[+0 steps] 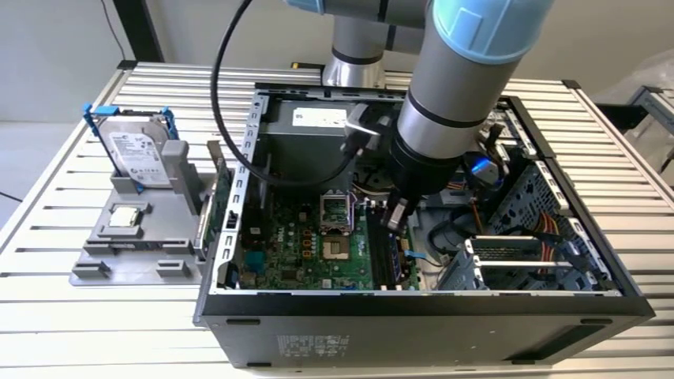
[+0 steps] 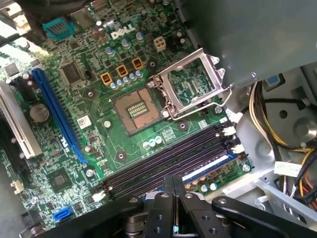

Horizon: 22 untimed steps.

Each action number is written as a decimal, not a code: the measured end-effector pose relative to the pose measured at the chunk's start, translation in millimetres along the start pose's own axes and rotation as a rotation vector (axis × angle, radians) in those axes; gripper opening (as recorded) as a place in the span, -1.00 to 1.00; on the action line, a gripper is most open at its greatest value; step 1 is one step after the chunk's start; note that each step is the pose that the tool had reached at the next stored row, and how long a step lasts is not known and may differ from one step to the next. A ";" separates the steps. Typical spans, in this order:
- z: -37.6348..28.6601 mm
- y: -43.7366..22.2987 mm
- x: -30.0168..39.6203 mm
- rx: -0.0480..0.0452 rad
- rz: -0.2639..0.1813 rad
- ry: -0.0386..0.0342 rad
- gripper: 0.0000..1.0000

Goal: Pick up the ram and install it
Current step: 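Press down the ram until it locks into place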

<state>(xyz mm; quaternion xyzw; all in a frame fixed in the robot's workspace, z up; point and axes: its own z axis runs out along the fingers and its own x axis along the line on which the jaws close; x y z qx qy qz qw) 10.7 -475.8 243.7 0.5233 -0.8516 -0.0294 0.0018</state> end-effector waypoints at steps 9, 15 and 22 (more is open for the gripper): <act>0.0 0.0 0.0 -0.0023 -0.083 0.0043 -1.00; 0.0 0.0 -0.1 -0.0040 -0.143 0.0074 -1.00; 0.0 -0.2 -0.2 -0.0063 -0.228 0.0119 -1.00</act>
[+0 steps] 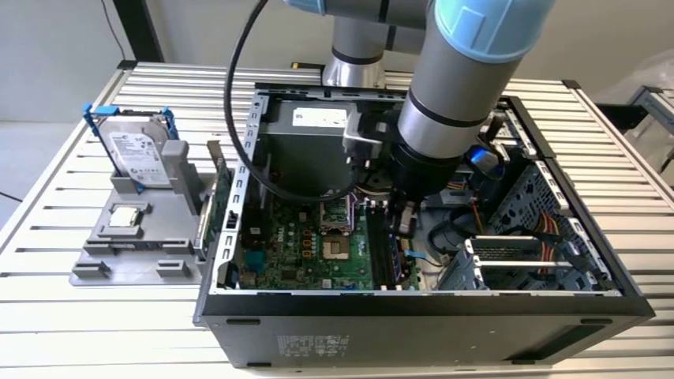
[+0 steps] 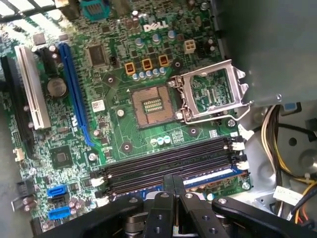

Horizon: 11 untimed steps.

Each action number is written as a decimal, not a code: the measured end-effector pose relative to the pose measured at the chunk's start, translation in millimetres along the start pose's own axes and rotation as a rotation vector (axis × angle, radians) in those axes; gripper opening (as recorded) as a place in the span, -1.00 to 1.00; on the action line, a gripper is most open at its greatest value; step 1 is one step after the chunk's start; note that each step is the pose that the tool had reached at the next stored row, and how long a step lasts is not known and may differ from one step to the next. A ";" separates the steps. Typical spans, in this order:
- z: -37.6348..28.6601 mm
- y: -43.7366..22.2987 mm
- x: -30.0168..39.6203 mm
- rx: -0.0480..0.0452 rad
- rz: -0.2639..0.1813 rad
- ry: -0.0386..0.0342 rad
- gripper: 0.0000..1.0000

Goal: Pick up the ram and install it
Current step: 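Press down the ram until it locks into place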

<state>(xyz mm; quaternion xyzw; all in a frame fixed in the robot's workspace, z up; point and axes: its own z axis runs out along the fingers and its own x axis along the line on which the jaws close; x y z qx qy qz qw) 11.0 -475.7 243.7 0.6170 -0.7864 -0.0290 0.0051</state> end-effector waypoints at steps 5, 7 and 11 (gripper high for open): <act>0.0 -0.4 -0.1 -0.0020 -0.071 0.0037 -1.00; 0.0 -0.5 -0.1 -0.0027 -0.097 0.0051 -1.00; 0.1 -0.5 -0.2 -0.0040 -0.144 0.0075 -1.00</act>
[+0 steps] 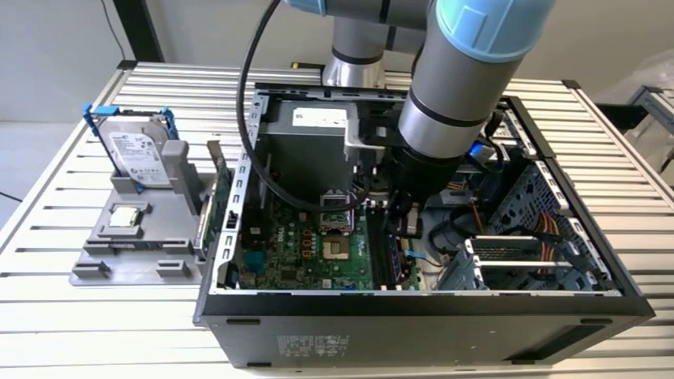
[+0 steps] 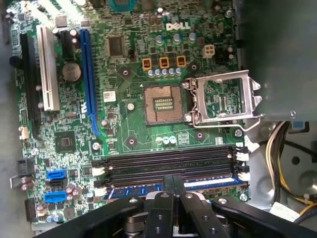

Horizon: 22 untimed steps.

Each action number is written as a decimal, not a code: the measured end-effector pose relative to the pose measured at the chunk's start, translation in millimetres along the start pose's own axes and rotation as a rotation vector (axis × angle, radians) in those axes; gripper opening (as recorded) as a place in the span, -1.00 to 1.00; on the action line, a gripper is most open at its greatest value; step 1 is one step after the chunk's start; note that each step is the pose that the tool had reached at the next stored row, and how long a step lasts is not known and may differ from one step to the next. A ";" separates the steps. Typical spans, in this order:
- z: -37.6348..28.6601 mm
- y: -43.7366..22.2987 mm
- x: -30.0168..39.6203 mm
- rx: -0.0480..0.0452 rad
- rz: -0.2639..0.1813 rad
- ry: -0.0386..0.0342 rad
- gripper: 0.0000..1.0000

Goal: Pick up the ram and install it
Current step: 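Press down the ram until it locks into place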

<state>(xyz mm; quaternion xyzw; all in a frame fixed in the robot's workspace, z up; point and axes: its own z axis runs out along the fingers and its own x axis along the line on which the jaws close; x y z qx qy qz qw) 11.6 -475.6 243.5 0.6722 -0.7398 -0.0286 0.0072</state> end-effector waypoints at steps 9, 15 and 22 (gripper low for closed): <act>0.0 0.0 0.0 -0.0024 -0.086 0.0046 -1.00; 0.1 -0.4 -0.2 0.0104 -0.091 0.0040 -1.00; 2.2 -0.9 -0.3 0.0359 -0.091 0.0032 -1.00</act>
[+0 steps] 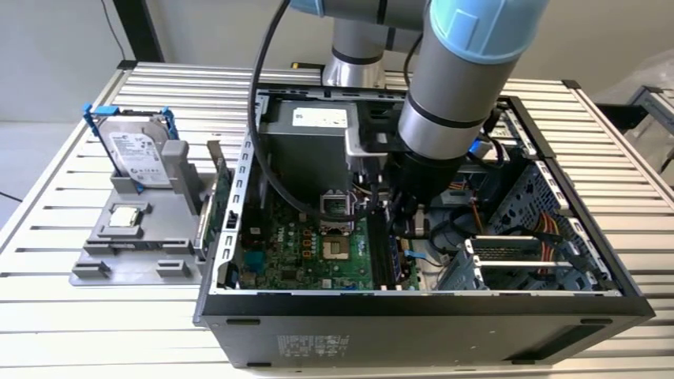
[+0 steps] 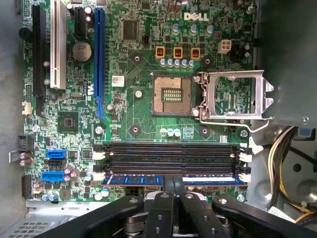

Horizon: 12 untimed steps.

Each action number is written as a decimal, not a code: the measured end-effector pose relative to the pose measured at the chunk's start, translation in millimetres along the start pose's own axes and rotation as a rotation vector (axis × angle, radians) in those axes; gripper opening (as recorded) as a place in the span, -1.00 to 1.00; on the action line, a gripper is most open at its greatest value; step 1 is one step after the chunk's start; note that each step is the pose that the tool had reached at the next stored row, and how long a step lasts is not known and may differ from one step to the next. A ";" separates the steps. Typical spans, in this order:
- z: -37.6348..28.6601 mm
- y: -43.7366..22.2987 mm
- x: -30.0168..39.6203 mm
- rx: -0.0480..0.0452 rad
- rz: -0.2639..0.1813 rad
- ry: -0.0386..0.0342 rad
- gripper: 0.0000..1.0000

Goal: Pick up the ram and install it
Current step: 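Press down the ram until it locks into place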

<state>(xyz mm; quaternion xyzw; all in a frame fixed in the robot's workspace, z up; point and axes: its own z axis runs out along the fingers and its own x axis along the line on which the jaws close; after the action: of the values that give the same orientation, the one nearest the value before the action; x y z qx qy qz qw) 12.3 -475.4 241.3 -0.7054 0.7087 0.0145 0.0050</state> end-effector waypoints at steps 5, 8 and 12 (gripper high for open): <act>2.3 -1.0 0.0 0.0002 0.002 -0.0003 -1.00; 4.2 -2.1 -0.1 0.0002 0.005 -0.0003 -1.00; 5.1 -2.3 0.0 0.0002 0.006 0.0000 -1.00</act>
<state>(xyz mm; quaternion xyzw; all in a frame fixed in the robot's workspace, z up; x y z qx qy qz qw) 14.6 -475.2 236.1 -0.7031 0.7109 0.0145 0.0051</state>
